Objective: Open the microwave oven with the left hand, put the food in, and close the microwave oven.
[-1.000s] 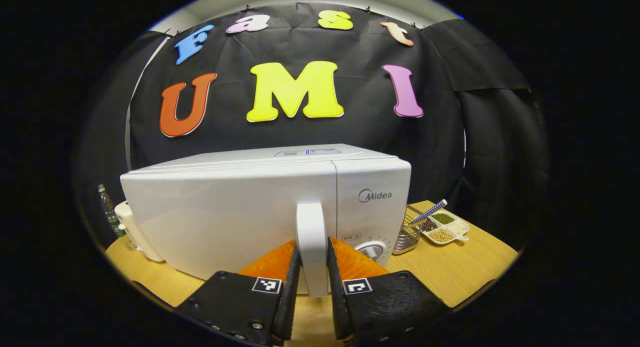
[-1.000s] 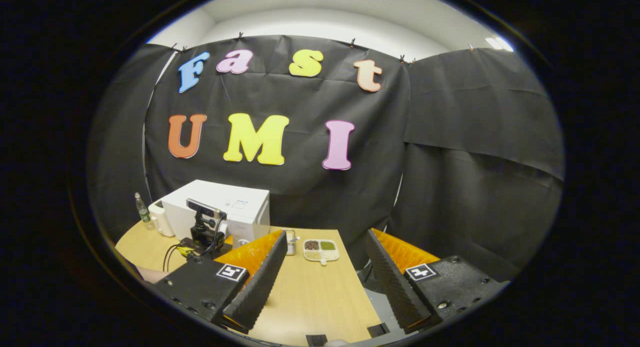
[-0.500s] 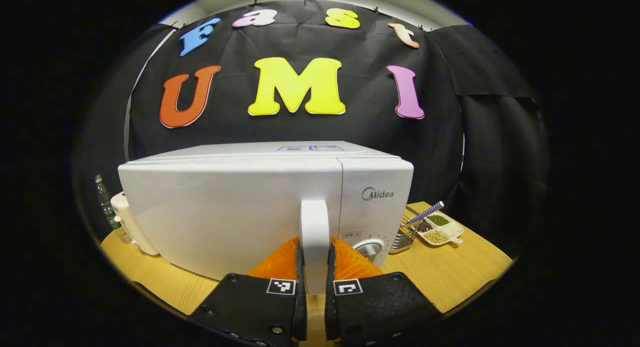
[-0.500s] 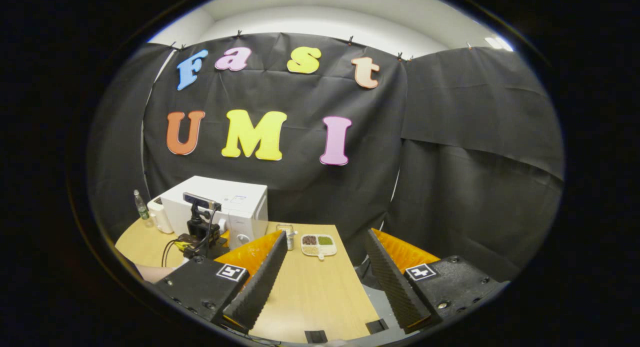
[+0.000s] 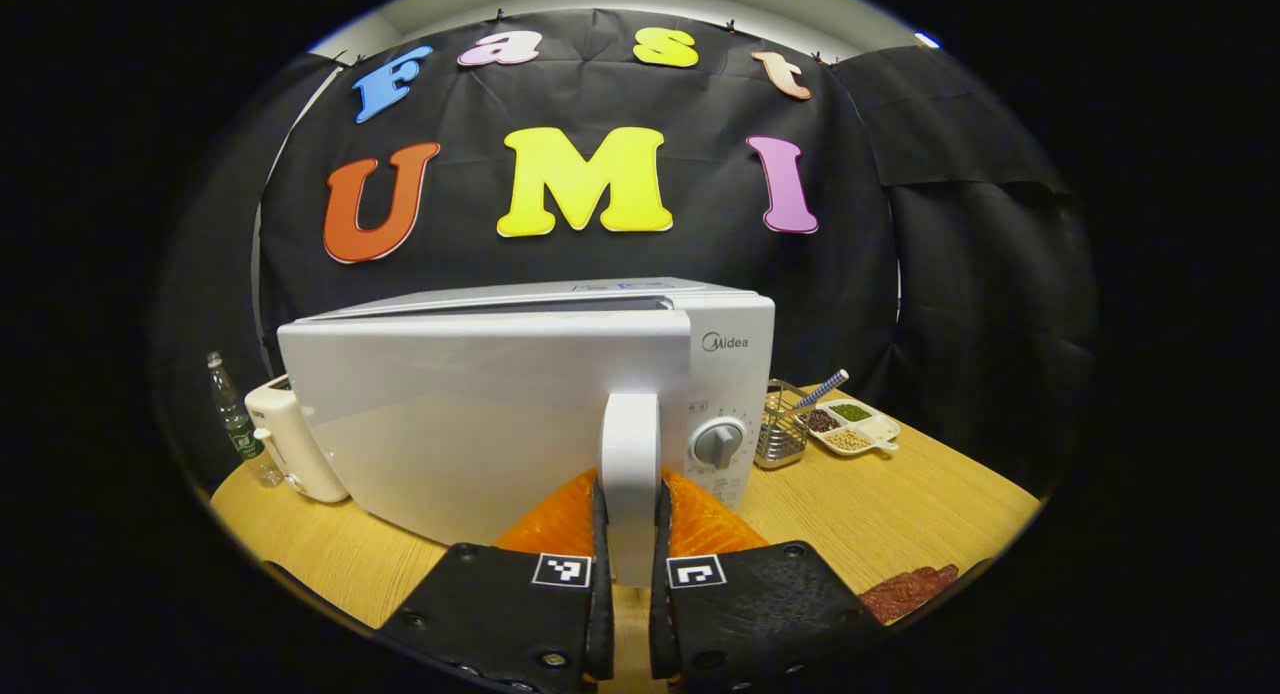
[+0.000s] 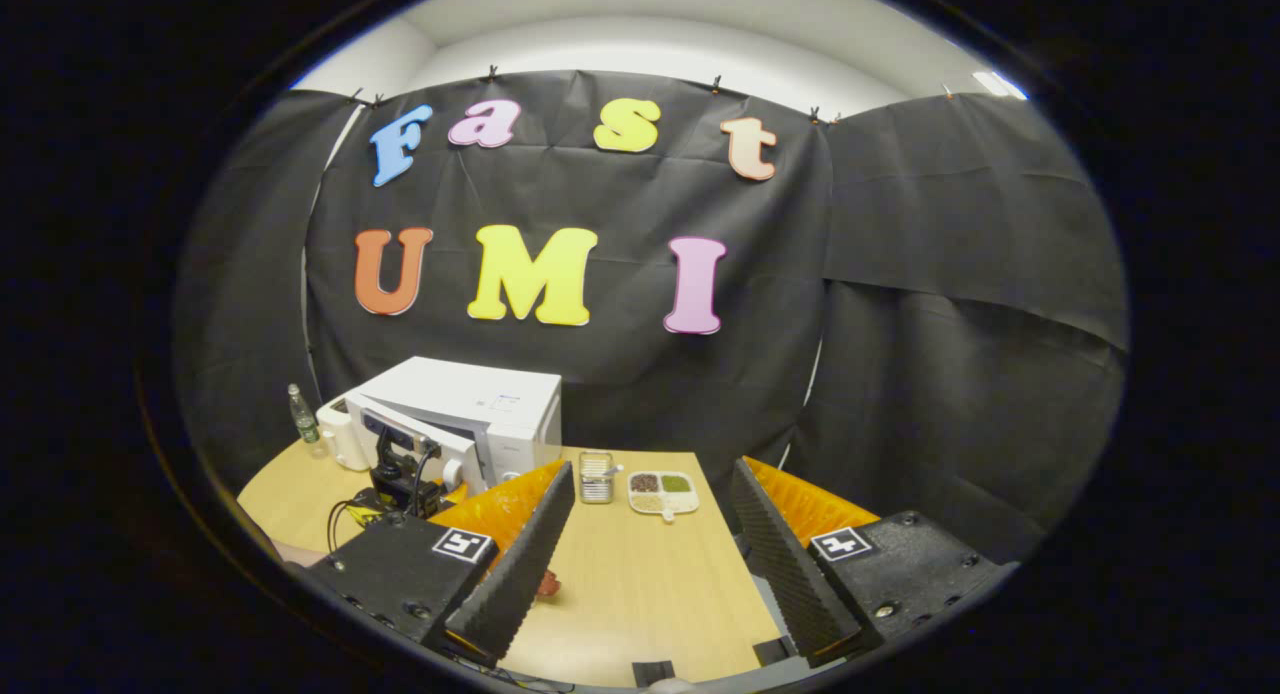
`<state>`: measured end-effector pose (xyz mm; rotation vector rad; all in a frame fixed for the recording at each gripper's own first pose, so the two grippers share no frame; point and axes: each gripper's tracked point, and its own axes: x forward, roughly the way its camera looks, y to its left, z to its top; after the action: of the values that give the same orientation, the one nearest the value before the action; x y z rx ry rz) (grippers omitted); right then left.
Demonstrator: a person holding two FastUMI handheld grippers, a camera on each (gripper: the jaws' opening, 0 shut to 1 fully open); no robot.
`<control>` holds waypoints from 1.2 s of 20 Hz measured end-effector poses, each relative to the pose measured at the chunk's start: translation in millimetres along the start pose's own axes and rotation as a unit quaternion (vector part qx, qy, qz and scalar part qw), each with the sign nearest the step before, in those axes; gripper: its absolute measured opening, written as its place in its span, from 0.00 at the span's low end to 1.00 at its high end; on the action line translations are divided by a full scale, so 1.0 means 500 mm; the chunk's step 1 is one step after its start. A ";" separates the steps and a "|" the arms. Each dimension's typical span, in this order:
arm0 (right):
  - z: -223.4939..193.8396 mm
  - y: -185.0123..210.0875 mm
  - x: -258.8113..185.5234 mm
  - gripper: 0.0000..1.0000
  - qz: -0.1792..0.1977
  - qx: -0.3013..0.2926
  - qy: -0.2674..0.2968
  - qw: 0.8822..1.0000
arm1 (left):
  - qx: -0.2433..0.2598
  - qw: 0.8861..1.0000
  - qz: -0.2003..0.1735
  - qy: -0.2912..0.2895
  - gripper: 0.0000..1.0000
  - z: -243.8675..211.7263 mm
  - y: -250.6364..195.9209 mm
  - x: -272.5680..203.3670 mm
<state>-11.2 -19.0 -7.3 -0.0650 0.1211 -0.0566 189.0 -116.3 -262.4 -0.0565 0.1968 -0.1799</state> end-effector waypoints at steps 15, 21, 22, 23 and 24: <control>-0.008 0.192 0.023 0.93 0.111 0.017 -0.008 0.994 | 0.011 0.998 0.061 0.025 0.84 -0.061 0.185 -0.251; -0.018 0.212 0.017 0.93 0.121 0.016 -0.004 0.992 | 0.017 0.996 0.085 0.031 0.97 -0.070 0.230 -0.298; -0.022 0.217 0.018 0.93 0.124 0.015 -0.003 0.992 | 0.019 0.995 0.089 0.031 0.96 -0.071 0.242 -0.307; -0.027 0.222 0.020 0.93 0.127 0.014 0.000 0.992 | 0.020 0.995 0.093 0.033 0.96 -0.074 0.254 -0.318; -0.032 0.230 0.022 0.93 0.132 0.014 0.003 0.991 | 0.021 0.994 0.098 0.033 0.96 -0.074 0.268 -0.329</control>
<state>4.0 93.7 -32.2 -0.0201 0.1339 0.2061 46.0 44.2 -277.2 0.0111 0.2636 0.0097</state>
